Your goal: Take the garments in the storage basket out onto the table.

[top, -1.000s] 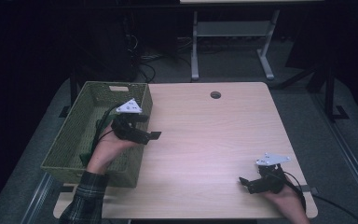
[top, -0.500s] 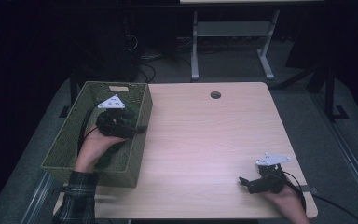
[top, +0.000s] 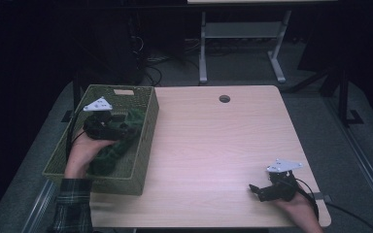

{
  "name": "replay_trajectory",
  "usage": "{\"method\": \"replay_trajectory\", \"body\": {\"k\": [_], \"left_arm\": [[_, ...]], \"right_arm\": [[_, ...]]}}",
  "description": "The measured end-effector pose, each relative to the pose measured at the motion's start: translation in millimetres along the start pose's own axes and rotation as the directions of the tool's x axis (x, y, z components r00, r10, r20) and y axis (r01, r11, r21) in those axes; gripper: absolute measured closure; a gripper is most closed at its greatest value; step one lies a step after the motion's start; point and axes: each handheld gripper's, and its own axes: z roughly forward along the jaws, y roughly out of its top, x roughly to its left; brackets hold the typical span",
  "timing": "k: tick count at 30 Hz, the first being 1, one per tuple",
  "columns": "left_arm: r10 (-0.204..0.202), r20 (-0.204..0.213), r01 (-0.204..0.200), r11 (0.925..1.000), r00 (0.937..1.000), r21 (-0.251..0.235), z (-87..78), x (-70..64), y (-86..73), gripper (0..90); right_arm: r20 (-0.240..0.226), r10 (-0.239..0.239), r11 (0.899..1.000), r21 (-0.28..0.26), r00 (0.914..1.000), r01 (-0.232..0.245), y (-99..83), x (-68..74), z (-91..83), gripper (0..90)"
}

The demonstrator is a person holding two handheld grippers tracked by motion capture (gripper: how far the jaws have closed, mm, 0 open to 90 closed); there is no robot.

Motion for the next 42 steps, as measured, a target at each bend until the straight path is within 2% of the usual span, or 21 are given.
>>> {"method": "replay_trajectory", "body": {"k": [10,18,26,29,31,32,35,38,42], "left_arm": [[-0.016,-0.048,0.017,0.9997,0.9987,0.015,-9.7,16.5,-9.7,30.0],[-0.038,-0.125,0.041,0.9988,0.9914,0.025,-17.3,33.2,-20.8,33.6],[-0.047,-0.154,0.057,0.9966,0.9869,0.059,-15.7,47.3,-31.1,38.5],[-0.062,-0.182,0.077,0.9939,0.9813,0.078,-13.6,54.2,-37.2,39.3],[-0.069,-0.185,0.085,0.9932,0.9802,0.08,-12.9,55.8,-39.0,39.7],[-0.081,-0.198,0.099,0.9914,0.9768,0.086,-11.8,59.6,-42.5,39.7],[-0.103,-0.213,0.125,0.9876,0.9716,0.094,-9.1,65.0,-48.3,39.6],[-0.129,-0.217,0.155,0.9818,0.9676,0.11,-5.9,70.5,-54.6,38.8],[-0.148,-0.215,0.179,0.9751,0.9654,0.131,-1.0,75.5,-61.9,38.0]], "right_arm": [[0.0,0.0,1.0,0.0,1.0,0.0,0.0,0.0,0.0,0.4],[0.0,0.0,1.0,0.0,1.0,0.0,0.0,0.0,0.0,0.4],[0.0,0.0,1.0,0.0,1.0,0.0,0.0,0.0,0.0,0.4],[0.0,0.0,1.0,0.0,1.0,0.0,0.0,0.0,0.0,0.4],[0.0,0.0,1.0,0.0,1.0,0.0,0.0,-0.1,0.0,0.5],[0.001,0.0,1.0,0.0,1.0,0.0,0.0,-0.1,0.1,0.4],[0.001,0.001,1.0,0.0,1.0,-0.001,0.0,-0.1,0.0,0.4],[0.001,0.001,1.0,0.0,1.0,-0.001,0.0,0.0,0.0,0.4],[0.001,0.003,1.0,0.0,1.0,-0.003,0.1,0.1,0.1,0.4]]}}
